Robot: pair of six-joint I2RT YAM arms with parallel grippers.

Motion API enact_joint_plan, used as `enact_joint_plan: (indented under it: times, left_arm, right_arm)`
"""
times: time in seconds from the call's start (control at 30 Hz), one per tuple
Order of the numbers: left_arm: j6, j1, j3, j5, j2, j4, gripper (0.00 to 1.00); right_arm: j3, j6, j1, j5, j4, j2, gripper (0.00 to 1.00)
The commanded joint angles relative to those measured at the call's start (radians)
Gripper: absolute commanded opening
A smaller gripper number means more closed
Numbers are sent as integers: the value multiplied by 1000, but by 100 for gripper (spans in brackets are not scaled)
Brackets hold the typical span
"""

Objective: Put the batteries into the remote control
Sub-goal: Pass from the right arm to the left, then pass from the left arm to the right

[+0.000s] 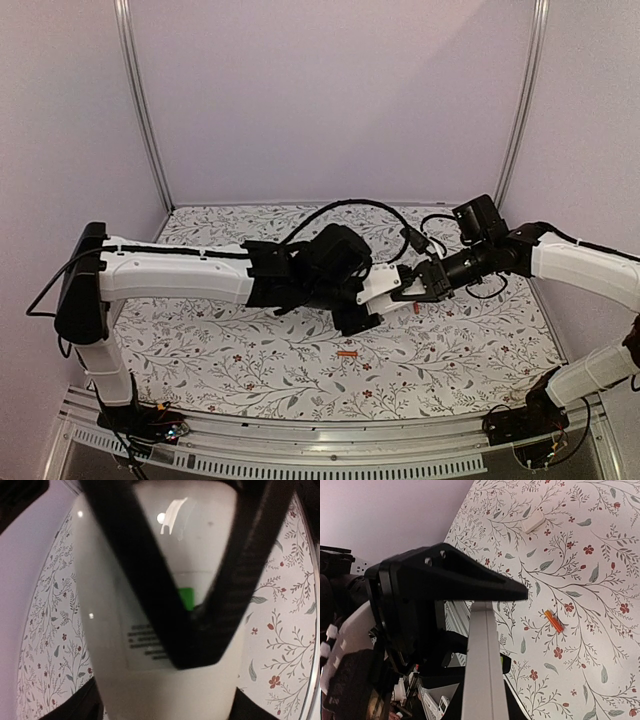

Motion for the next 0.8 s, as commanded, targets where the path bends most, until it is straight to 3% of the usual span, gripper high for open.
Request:
enact_joint_plan:
  times: [0.0,0.1,0.33,0.5,0.63,0.77]
  left_arm:
    - [17,-25,36,-111,22,-10,61]
    - [12,-26,25,-135,17,3,46]
    - [-79,-22,-35,-169,-32,105,31]
    - [-227,-22,-49,-229,-52,205,32]
    - [-348,-26,-91,-228,-74,313,32]
    - [-427,-29,-110,-235,-85,396,32]
  right_arm:
    - [33,7,12,-10,-10,17,1]
    - [32,22,12,-16,11,20,8]
    - [14,80,10,70,97,-23,62]
    - [-80,241,10,191,345,-98,64]
    - [-155,367,10,267,563,-137,58]
    - [-180,431,11,300,674,-123,53]
